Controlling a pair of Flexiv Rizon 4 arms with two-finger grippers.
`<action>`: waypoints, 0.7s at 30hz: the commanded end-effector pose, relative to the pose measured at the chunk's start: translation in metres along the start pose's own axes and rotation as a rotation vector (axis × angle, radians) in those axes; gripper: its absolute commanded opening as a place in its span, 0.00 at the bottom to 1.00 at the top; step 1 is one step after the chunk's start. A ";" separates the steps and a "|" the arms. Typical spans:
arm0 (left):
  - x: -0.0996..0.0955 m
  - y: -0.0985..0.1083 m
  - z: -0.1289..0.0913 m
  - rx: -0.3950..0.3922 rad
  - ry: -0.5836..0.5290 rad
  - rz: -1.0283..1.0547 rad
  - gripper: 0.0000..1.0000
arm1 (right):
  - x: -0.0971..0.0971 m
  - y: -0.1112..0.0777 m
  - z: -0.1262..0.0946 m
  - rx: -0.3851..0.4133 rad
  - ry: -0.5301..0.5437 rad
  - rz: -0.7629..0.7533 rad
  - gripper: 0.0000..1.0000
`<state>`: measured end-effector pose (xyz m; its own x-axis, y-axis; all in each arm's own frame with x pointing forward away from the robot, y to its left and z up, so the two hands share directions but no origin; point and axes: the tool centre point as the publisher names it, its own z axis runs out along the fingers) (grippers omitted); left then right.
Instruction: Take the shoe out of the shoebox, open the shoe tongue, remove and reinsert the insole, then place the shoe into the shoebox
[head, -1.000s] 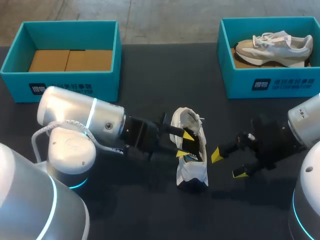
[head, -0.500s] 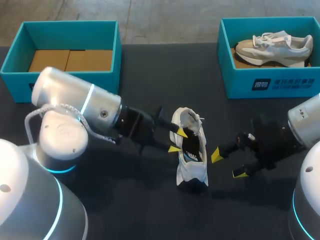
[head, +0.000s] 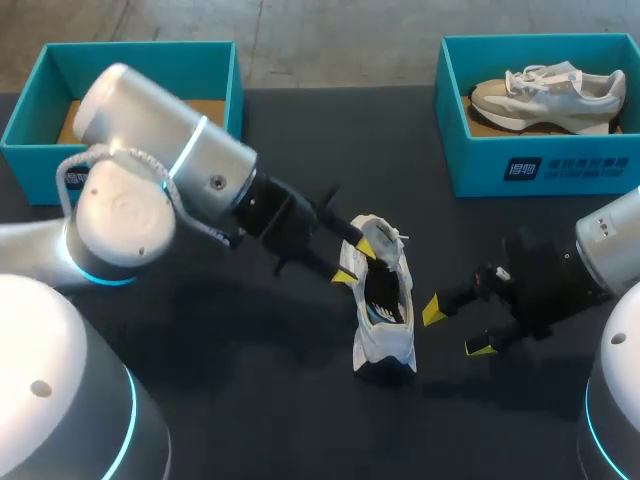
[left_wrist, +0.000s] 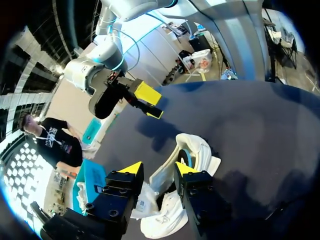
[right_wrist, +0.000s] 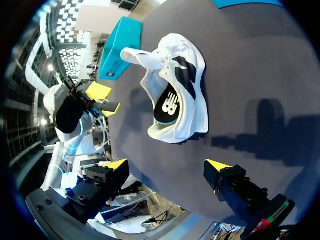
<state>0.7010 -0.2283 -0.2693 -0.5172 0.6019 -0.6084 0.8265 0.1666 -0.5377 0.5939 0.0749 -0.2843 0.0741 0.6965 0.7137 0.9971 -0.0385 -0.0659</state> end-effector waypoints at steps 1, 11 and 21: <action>-0.006 0.000 -0.001 -0.019 0.185 0.007 0.39 | 0.001 -0.001 0.001 -0.002 -0.004 0.002 1.00; 0.002 0.000 -0.001 -0.043 0.329 0.030 0.38 | 0.001 -0.001 0.001 -0.002 -0.004 0.002 1.00; 0.005 -0.002 0.004 -0.065 0.424 0.072 0.08 | -0.003 -0.001 -0.013 -0.008 0.005 -0.005 1.00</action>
<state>0.6951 -0.2237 -0.2745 -0.3639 0.8334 -0.4160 0.8739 0.1510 -0.4620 0.5969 0.0720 -0.2829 0.0696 0.6946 0.7160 0.9975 -0.0403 -0.0579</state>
